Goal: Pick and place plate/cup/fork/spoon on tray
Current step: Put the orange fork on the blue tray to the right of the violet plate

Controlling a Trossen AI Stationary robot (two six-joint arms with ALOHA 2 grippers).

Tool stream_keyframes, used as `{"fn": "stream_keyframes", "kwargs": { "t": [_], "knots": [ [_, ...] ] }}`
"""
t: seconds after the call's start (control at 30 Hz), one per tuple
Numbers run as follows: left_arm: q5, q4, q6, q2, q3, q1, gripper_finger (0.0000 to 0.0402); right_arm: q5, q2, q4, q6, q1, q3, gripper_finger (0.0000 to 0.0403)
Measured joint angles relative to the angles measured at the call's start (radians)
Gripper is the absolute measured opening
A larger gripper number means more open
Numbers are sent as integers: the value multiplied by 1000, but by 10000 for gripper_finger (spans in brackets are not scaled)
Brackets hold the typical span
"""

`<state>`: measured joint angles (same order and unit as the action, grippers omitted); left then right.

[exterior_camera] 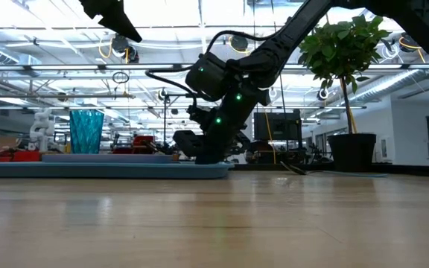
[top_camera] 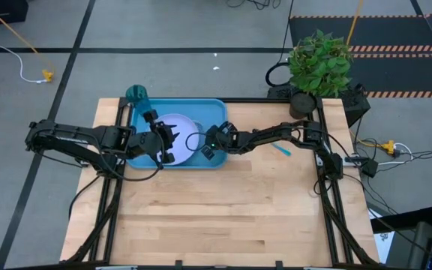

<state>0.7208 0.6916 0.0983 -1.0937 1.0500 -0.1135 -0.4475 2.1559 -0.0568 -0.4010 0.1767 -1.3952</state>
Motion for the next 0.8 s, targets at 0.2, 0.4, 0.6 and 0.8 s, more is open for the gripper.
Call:
{"fn": "stream_keyframes", "kwargs": {
  "t": [0.2,0.4,0.6,0.8],
  "knots": [
    [-2,1,1,0,0,0,127,1,-12,6,13,37,1,33],
    [-2,1,5,0,0,0,127,-4,-73,5,63,69,1,30],
    [-2,-6,28,0,0,8,127,0,-145,25,82,50,1,31],
    [-4,-54,70,0,0,50,127,-37,-266,66,128,-11,61,31]
  ]
}}
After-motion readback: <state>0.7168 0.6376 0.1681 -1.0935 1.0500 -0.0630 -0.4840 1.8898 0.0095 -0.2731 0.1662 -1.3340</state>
